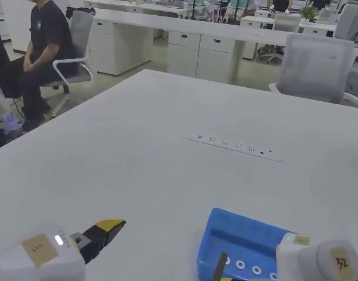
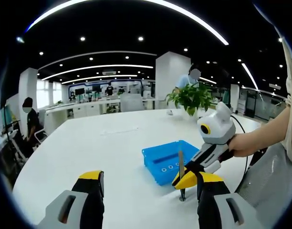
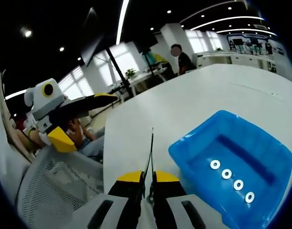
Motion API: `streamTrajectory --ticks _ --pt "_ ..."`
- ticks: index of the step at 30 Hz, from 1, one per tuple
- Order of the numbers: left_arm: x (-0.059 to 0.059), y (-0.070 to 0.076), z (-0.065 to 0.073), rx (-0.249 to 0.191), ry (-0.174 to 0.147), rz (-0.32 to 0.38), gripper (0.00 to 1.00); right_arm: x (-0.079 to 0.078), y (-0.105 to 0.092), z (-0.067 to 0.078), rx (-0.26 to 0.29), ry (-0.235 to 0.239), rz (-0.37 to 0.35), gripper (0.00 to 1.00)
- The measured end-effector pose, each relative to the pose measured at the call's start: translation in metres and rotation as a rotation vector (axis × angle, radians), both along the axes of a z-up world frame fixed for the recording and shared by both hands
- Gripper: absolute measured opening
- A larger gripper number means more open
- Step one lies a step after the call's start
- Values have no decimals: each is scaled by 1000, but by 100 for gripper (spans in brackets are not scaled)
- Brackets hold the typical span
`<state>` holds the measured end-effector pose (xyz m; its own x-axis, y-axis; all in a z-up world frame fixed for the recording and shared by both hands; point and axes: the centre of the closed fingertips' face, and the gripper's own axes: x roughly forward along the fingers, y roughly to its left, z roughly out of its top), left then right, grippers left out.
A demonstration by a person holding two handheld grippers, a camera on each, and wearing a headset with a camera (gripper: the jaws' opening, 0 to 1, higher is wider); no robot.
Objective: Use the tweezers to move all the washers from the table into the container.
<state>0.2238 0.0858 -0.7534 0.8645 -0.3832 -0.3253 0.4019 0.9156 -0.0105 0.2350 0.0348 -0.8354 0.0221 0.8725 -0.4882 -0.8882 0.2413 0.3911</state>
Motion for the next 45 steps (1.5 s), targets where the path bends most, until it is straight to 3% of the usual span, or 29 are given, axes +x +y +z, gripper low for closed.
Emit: streamTrajectory --ticks 8,14,18,21,24,27,32,36,37,39,45 --pt "0 0 0 2 -1 0 81 -6 0 0 -8 -31 23 4" --pt "1 0 0 2 -2 3 81 -25 5 1 -24 -206 124 5" --pt "1 0 0 2 -2 -1 81 -34 6 1 -30 -264 161 5" --pt "0 -1 0 4 0 -6 81 -35 6 0 -44 -314 176 5" --pt "0 -1 0 3 -1 -6 81 -35 7 0 -53 -335 183 5" --pt "0 -1 0 1 -2 -5 81 -36 6 -1 -81 -406 211 4" --pt "1 -1 1 -9 -4 -3 80 -43 5 -2 -102 -467 240 4" --pt "1 0 1 -16 -4 2 80 -46 4 -1 -89 -443 243 3" --pt "1 0 1 -16 -3 2 80 -53 4 -1 -60 -387 260 3" --pt "1 0 1 -14 -1 1 80 -56 3 -1 -39 -322 236 3" --pt "1 -1 1 -15 -1 -1 79 -51 -5 11 41 -217 126 3"
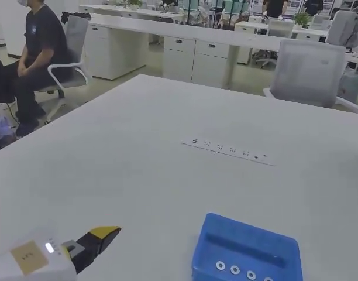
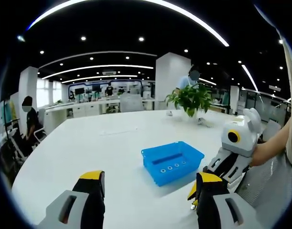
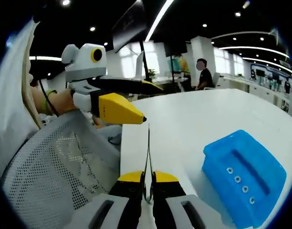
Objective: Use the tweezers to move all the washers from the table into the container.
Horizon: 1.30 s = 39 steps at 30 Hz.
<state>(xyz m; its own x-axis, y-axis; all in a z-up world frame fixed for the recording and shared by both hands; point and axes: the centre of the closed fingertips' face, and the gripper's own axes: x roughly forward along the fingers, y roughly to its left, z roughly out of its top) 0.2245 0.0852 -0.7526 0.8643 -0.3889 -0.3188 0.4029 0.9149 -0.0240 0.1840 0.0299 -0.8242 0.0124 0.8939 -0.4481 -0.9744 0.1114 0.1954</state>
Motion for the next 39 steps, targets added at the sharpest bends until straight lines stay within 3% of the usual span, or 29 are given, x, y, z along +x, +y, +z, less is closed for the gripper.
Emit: streamTrajectory --ticks 5,11,16,24,27,30,39 --pt "0 0 0 0 0 -1 79 12 -10 4 11 25 -33 3" --pt "0 1 1 -2 -3 3 79 33 -12 18 67 54 -101 3" --pt "0 2 1 -2 -3 6 79 58 -7 39 153 87 -174 3" --pt "0 3 1 -5 -4 12 79 94 -4 54 209 97 -249 3" --pt "0 3 1 -5 -5 13 79 110 -4 53 203 73 -284 3" --pt "0 4 1 -5 -5 14 79 123 -3 49 200 78 -317 3" --pt "1 4 3 -21 -8 18 79 153 4 24 148 75 -373 3"
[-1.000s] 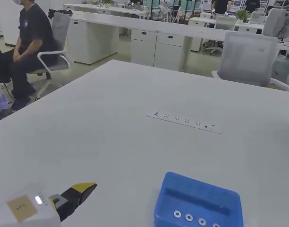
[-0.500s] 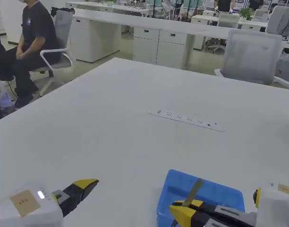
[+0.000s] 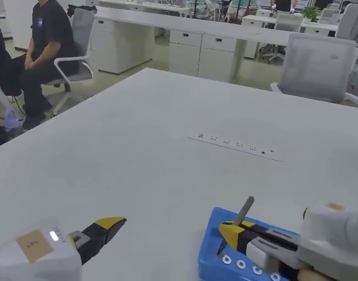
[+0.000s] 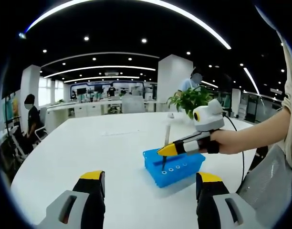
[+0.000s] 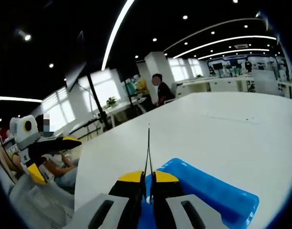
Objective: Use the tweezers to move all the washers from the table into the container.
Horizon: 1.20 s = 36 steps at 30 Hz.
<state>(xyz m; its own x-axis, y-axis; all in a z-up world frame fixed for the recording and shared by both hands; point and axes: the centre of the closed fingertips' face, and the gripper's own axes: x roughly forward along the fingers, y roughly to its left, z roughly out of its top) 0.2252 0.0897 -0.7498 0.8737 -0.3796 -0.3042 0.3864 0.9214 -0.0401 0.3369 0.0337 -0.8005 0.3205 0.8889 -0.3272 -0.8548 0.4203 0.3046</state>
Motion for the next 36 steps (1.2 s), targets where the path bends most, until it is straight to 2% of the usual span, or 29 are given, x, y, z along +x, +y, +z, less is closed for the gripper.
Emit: streamTrajectory --ticks 6,15,20,26,36 --pt "0 0 0 -3 1 2 79 10 5 -17 -32 26 -15 3" --pt "1 -1 -1 -4 5 -3 79 13 9 -26 -23 79 -35 4" --pt "1 -1 -2 -1 8 -2 79 14 8 -25 -17 76 -39 4" --pt "1 -1 -2 -2 10 -5 79 13 5 -30 -14 95 -49 4" --pt "1 -2 -3 0 13 -7 78 15 1 -21 20 89 -76 4"
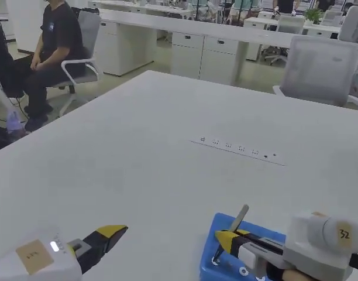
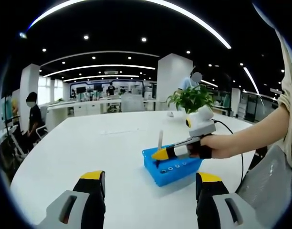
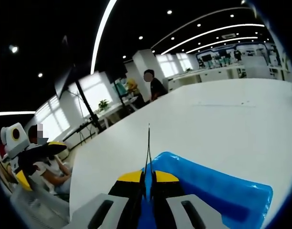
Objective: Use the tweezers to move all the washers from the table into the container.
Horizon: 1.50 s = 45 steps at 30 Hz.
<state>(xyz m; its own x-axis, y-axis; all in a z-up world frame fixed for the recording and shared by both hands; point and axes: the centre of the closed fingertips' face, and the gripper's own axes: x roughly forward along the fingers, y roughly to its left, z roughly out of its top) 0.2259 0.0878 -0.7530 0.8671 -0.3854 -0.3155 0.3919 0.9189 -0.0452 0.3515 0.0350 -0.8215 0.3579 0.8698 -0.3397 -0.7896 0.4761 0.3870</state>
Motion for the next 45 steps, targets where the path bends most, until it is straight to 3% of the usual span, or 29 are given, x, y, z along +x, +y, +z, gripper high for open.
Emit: streamTrajectory --ticks 6,13,22,25,29,33,35,38,40,43,45 --pt "-1 -3 -1 5 8 -16 78 -4 -5 16 25 -28 0 4" --pt "-2 -6 -2 -4 12 -30 78 -17 -14 38 18 -106 30 4" --pt "-5 -12 -1 9 19 -64 75 -48 -21 56 7 -162 113 4" --pt "-7 -18 3 20 3 -107 66 -61 -24 59 -26 -198 168 4" --pt "-9 -26 4 25 13 -149 65 -77 -29 60 -51 -222 219 4" --pt "-11 -31 9 14 13 -191 58 -93 -37 57 -60 -218 259 4" --pt "-12 -33 10 5 19 -210 54 -100 -41 53 -94 -229 289 4" --pt "-16 -39 11 7 40 -261 49 -115 -49 41 -196 -266 373 4" --pt "-16 -43 15 10 39 -288 47 -123 -52 39 -216 -283 403 4" --pt "-18 -56 19 3 54 -357 40 -137 -57 38 -224 -266 455 4" --pt "-21 -69 21 6 63 -430 37 -147 -63 32 -274 -290 518 4"
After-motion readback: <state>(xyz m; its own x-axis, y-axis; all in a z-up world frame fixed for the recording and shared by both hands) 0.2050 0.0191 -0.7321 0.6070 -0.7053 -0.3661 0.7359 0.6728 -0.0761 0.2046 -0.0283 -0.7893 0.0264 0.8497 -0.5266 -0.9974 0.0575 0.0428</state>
